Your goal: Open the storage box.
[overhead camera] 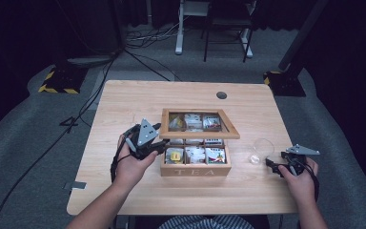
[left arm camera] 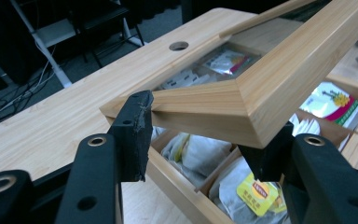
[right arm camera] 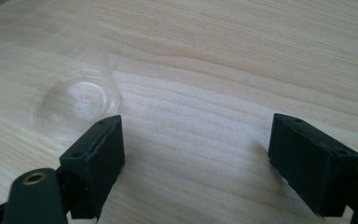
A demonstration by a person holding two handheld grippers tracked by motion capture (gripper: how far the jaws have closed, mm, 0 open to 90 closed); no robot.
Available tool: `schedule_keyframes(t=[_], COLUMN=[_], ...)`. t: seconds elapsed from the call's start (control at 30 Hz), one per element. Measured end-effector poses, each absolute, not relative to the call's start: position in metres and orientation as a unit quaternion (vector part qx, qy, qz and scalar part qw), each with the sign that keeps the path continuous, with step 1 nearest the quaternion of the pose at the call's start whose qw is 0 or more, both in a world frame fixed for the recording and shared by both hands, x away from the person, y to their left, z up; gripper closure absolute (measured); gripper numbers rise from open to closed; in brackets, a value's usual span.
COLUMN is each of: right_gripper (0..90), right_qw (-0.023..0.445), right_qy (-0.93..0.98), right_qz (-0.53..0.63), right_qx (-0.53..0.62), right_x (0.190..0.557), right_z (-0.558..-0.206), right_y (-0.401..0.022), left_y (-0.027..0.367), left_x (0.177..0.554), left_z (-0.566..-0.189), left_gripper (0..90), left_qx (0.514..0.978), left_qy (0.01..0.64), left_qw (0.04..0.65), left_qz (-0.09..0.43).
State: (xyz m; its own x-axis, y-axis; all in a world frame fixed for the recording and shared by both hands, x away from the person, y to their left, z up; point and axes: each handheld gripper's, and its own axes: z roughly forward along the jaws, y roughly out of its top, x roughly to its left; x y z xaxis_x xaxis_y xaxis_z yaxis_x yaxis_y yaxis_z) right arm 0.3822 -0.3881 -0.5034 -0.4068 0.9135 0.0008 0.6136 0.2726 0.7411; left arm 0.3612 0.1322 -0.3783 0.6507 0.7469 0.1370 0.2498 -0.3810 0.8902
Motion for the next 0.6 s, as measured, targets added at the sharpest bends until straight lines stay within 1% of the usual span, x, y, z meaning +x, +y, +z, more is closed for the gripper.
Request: schedule_keyframes(t=[0.07, 0.17, 0.2, 0.27, 0.4, 0.6], right_gripper=[21.9, 31.0, 31.1, 31.5, 32.0, 31.8], right_qw=[0.219, 0.204, 0.196, 0.195, 0.202, 0.209], right_qy=[0.767, 0.773, 0.771, 0.766, 0.758, 0.754], right_qz=[0.34, 0.338, 0.342, 0.349, 0.358, 0.364], right_qx=[0.499, 0.497, 0.501, 0.504, 0.506, 0.506], right_x=[0.378, 0.372, 0.37, 0.367, 0.36, 0.35], right_z=[-0.503, -0.498, -0.496, -0.493, -0.481, -0.461], right_y=[-0.387, -0.387, -0.387, -0.387, -0.387, -0.381], left_y=[0.131, 0.13, 0.13, 0.13, 0.13, 0.128], left_x=[0.362, 0.364, 0.365, 0.369, 0.376, 0.385], left_z=[-0.375, -0.37, -0.369, -0.366, -0.356, -0.344], left_gripper=[51.1, 53.4, 53.6, 53.8, 54.7, 57.6], left_qx=[0.784, 0.787, 0.787, 0.784, 0.783, 0.781], left_qy=[0.312, 0.309, 0.309, 0.312, 0.316, 0.321], left_qw=[0.454, 0.444, 0.445, 0.45, 0.451, 0.444], left_qz=[0.285, 0.296, 0.295, 0.293, 0.29, 0.301])
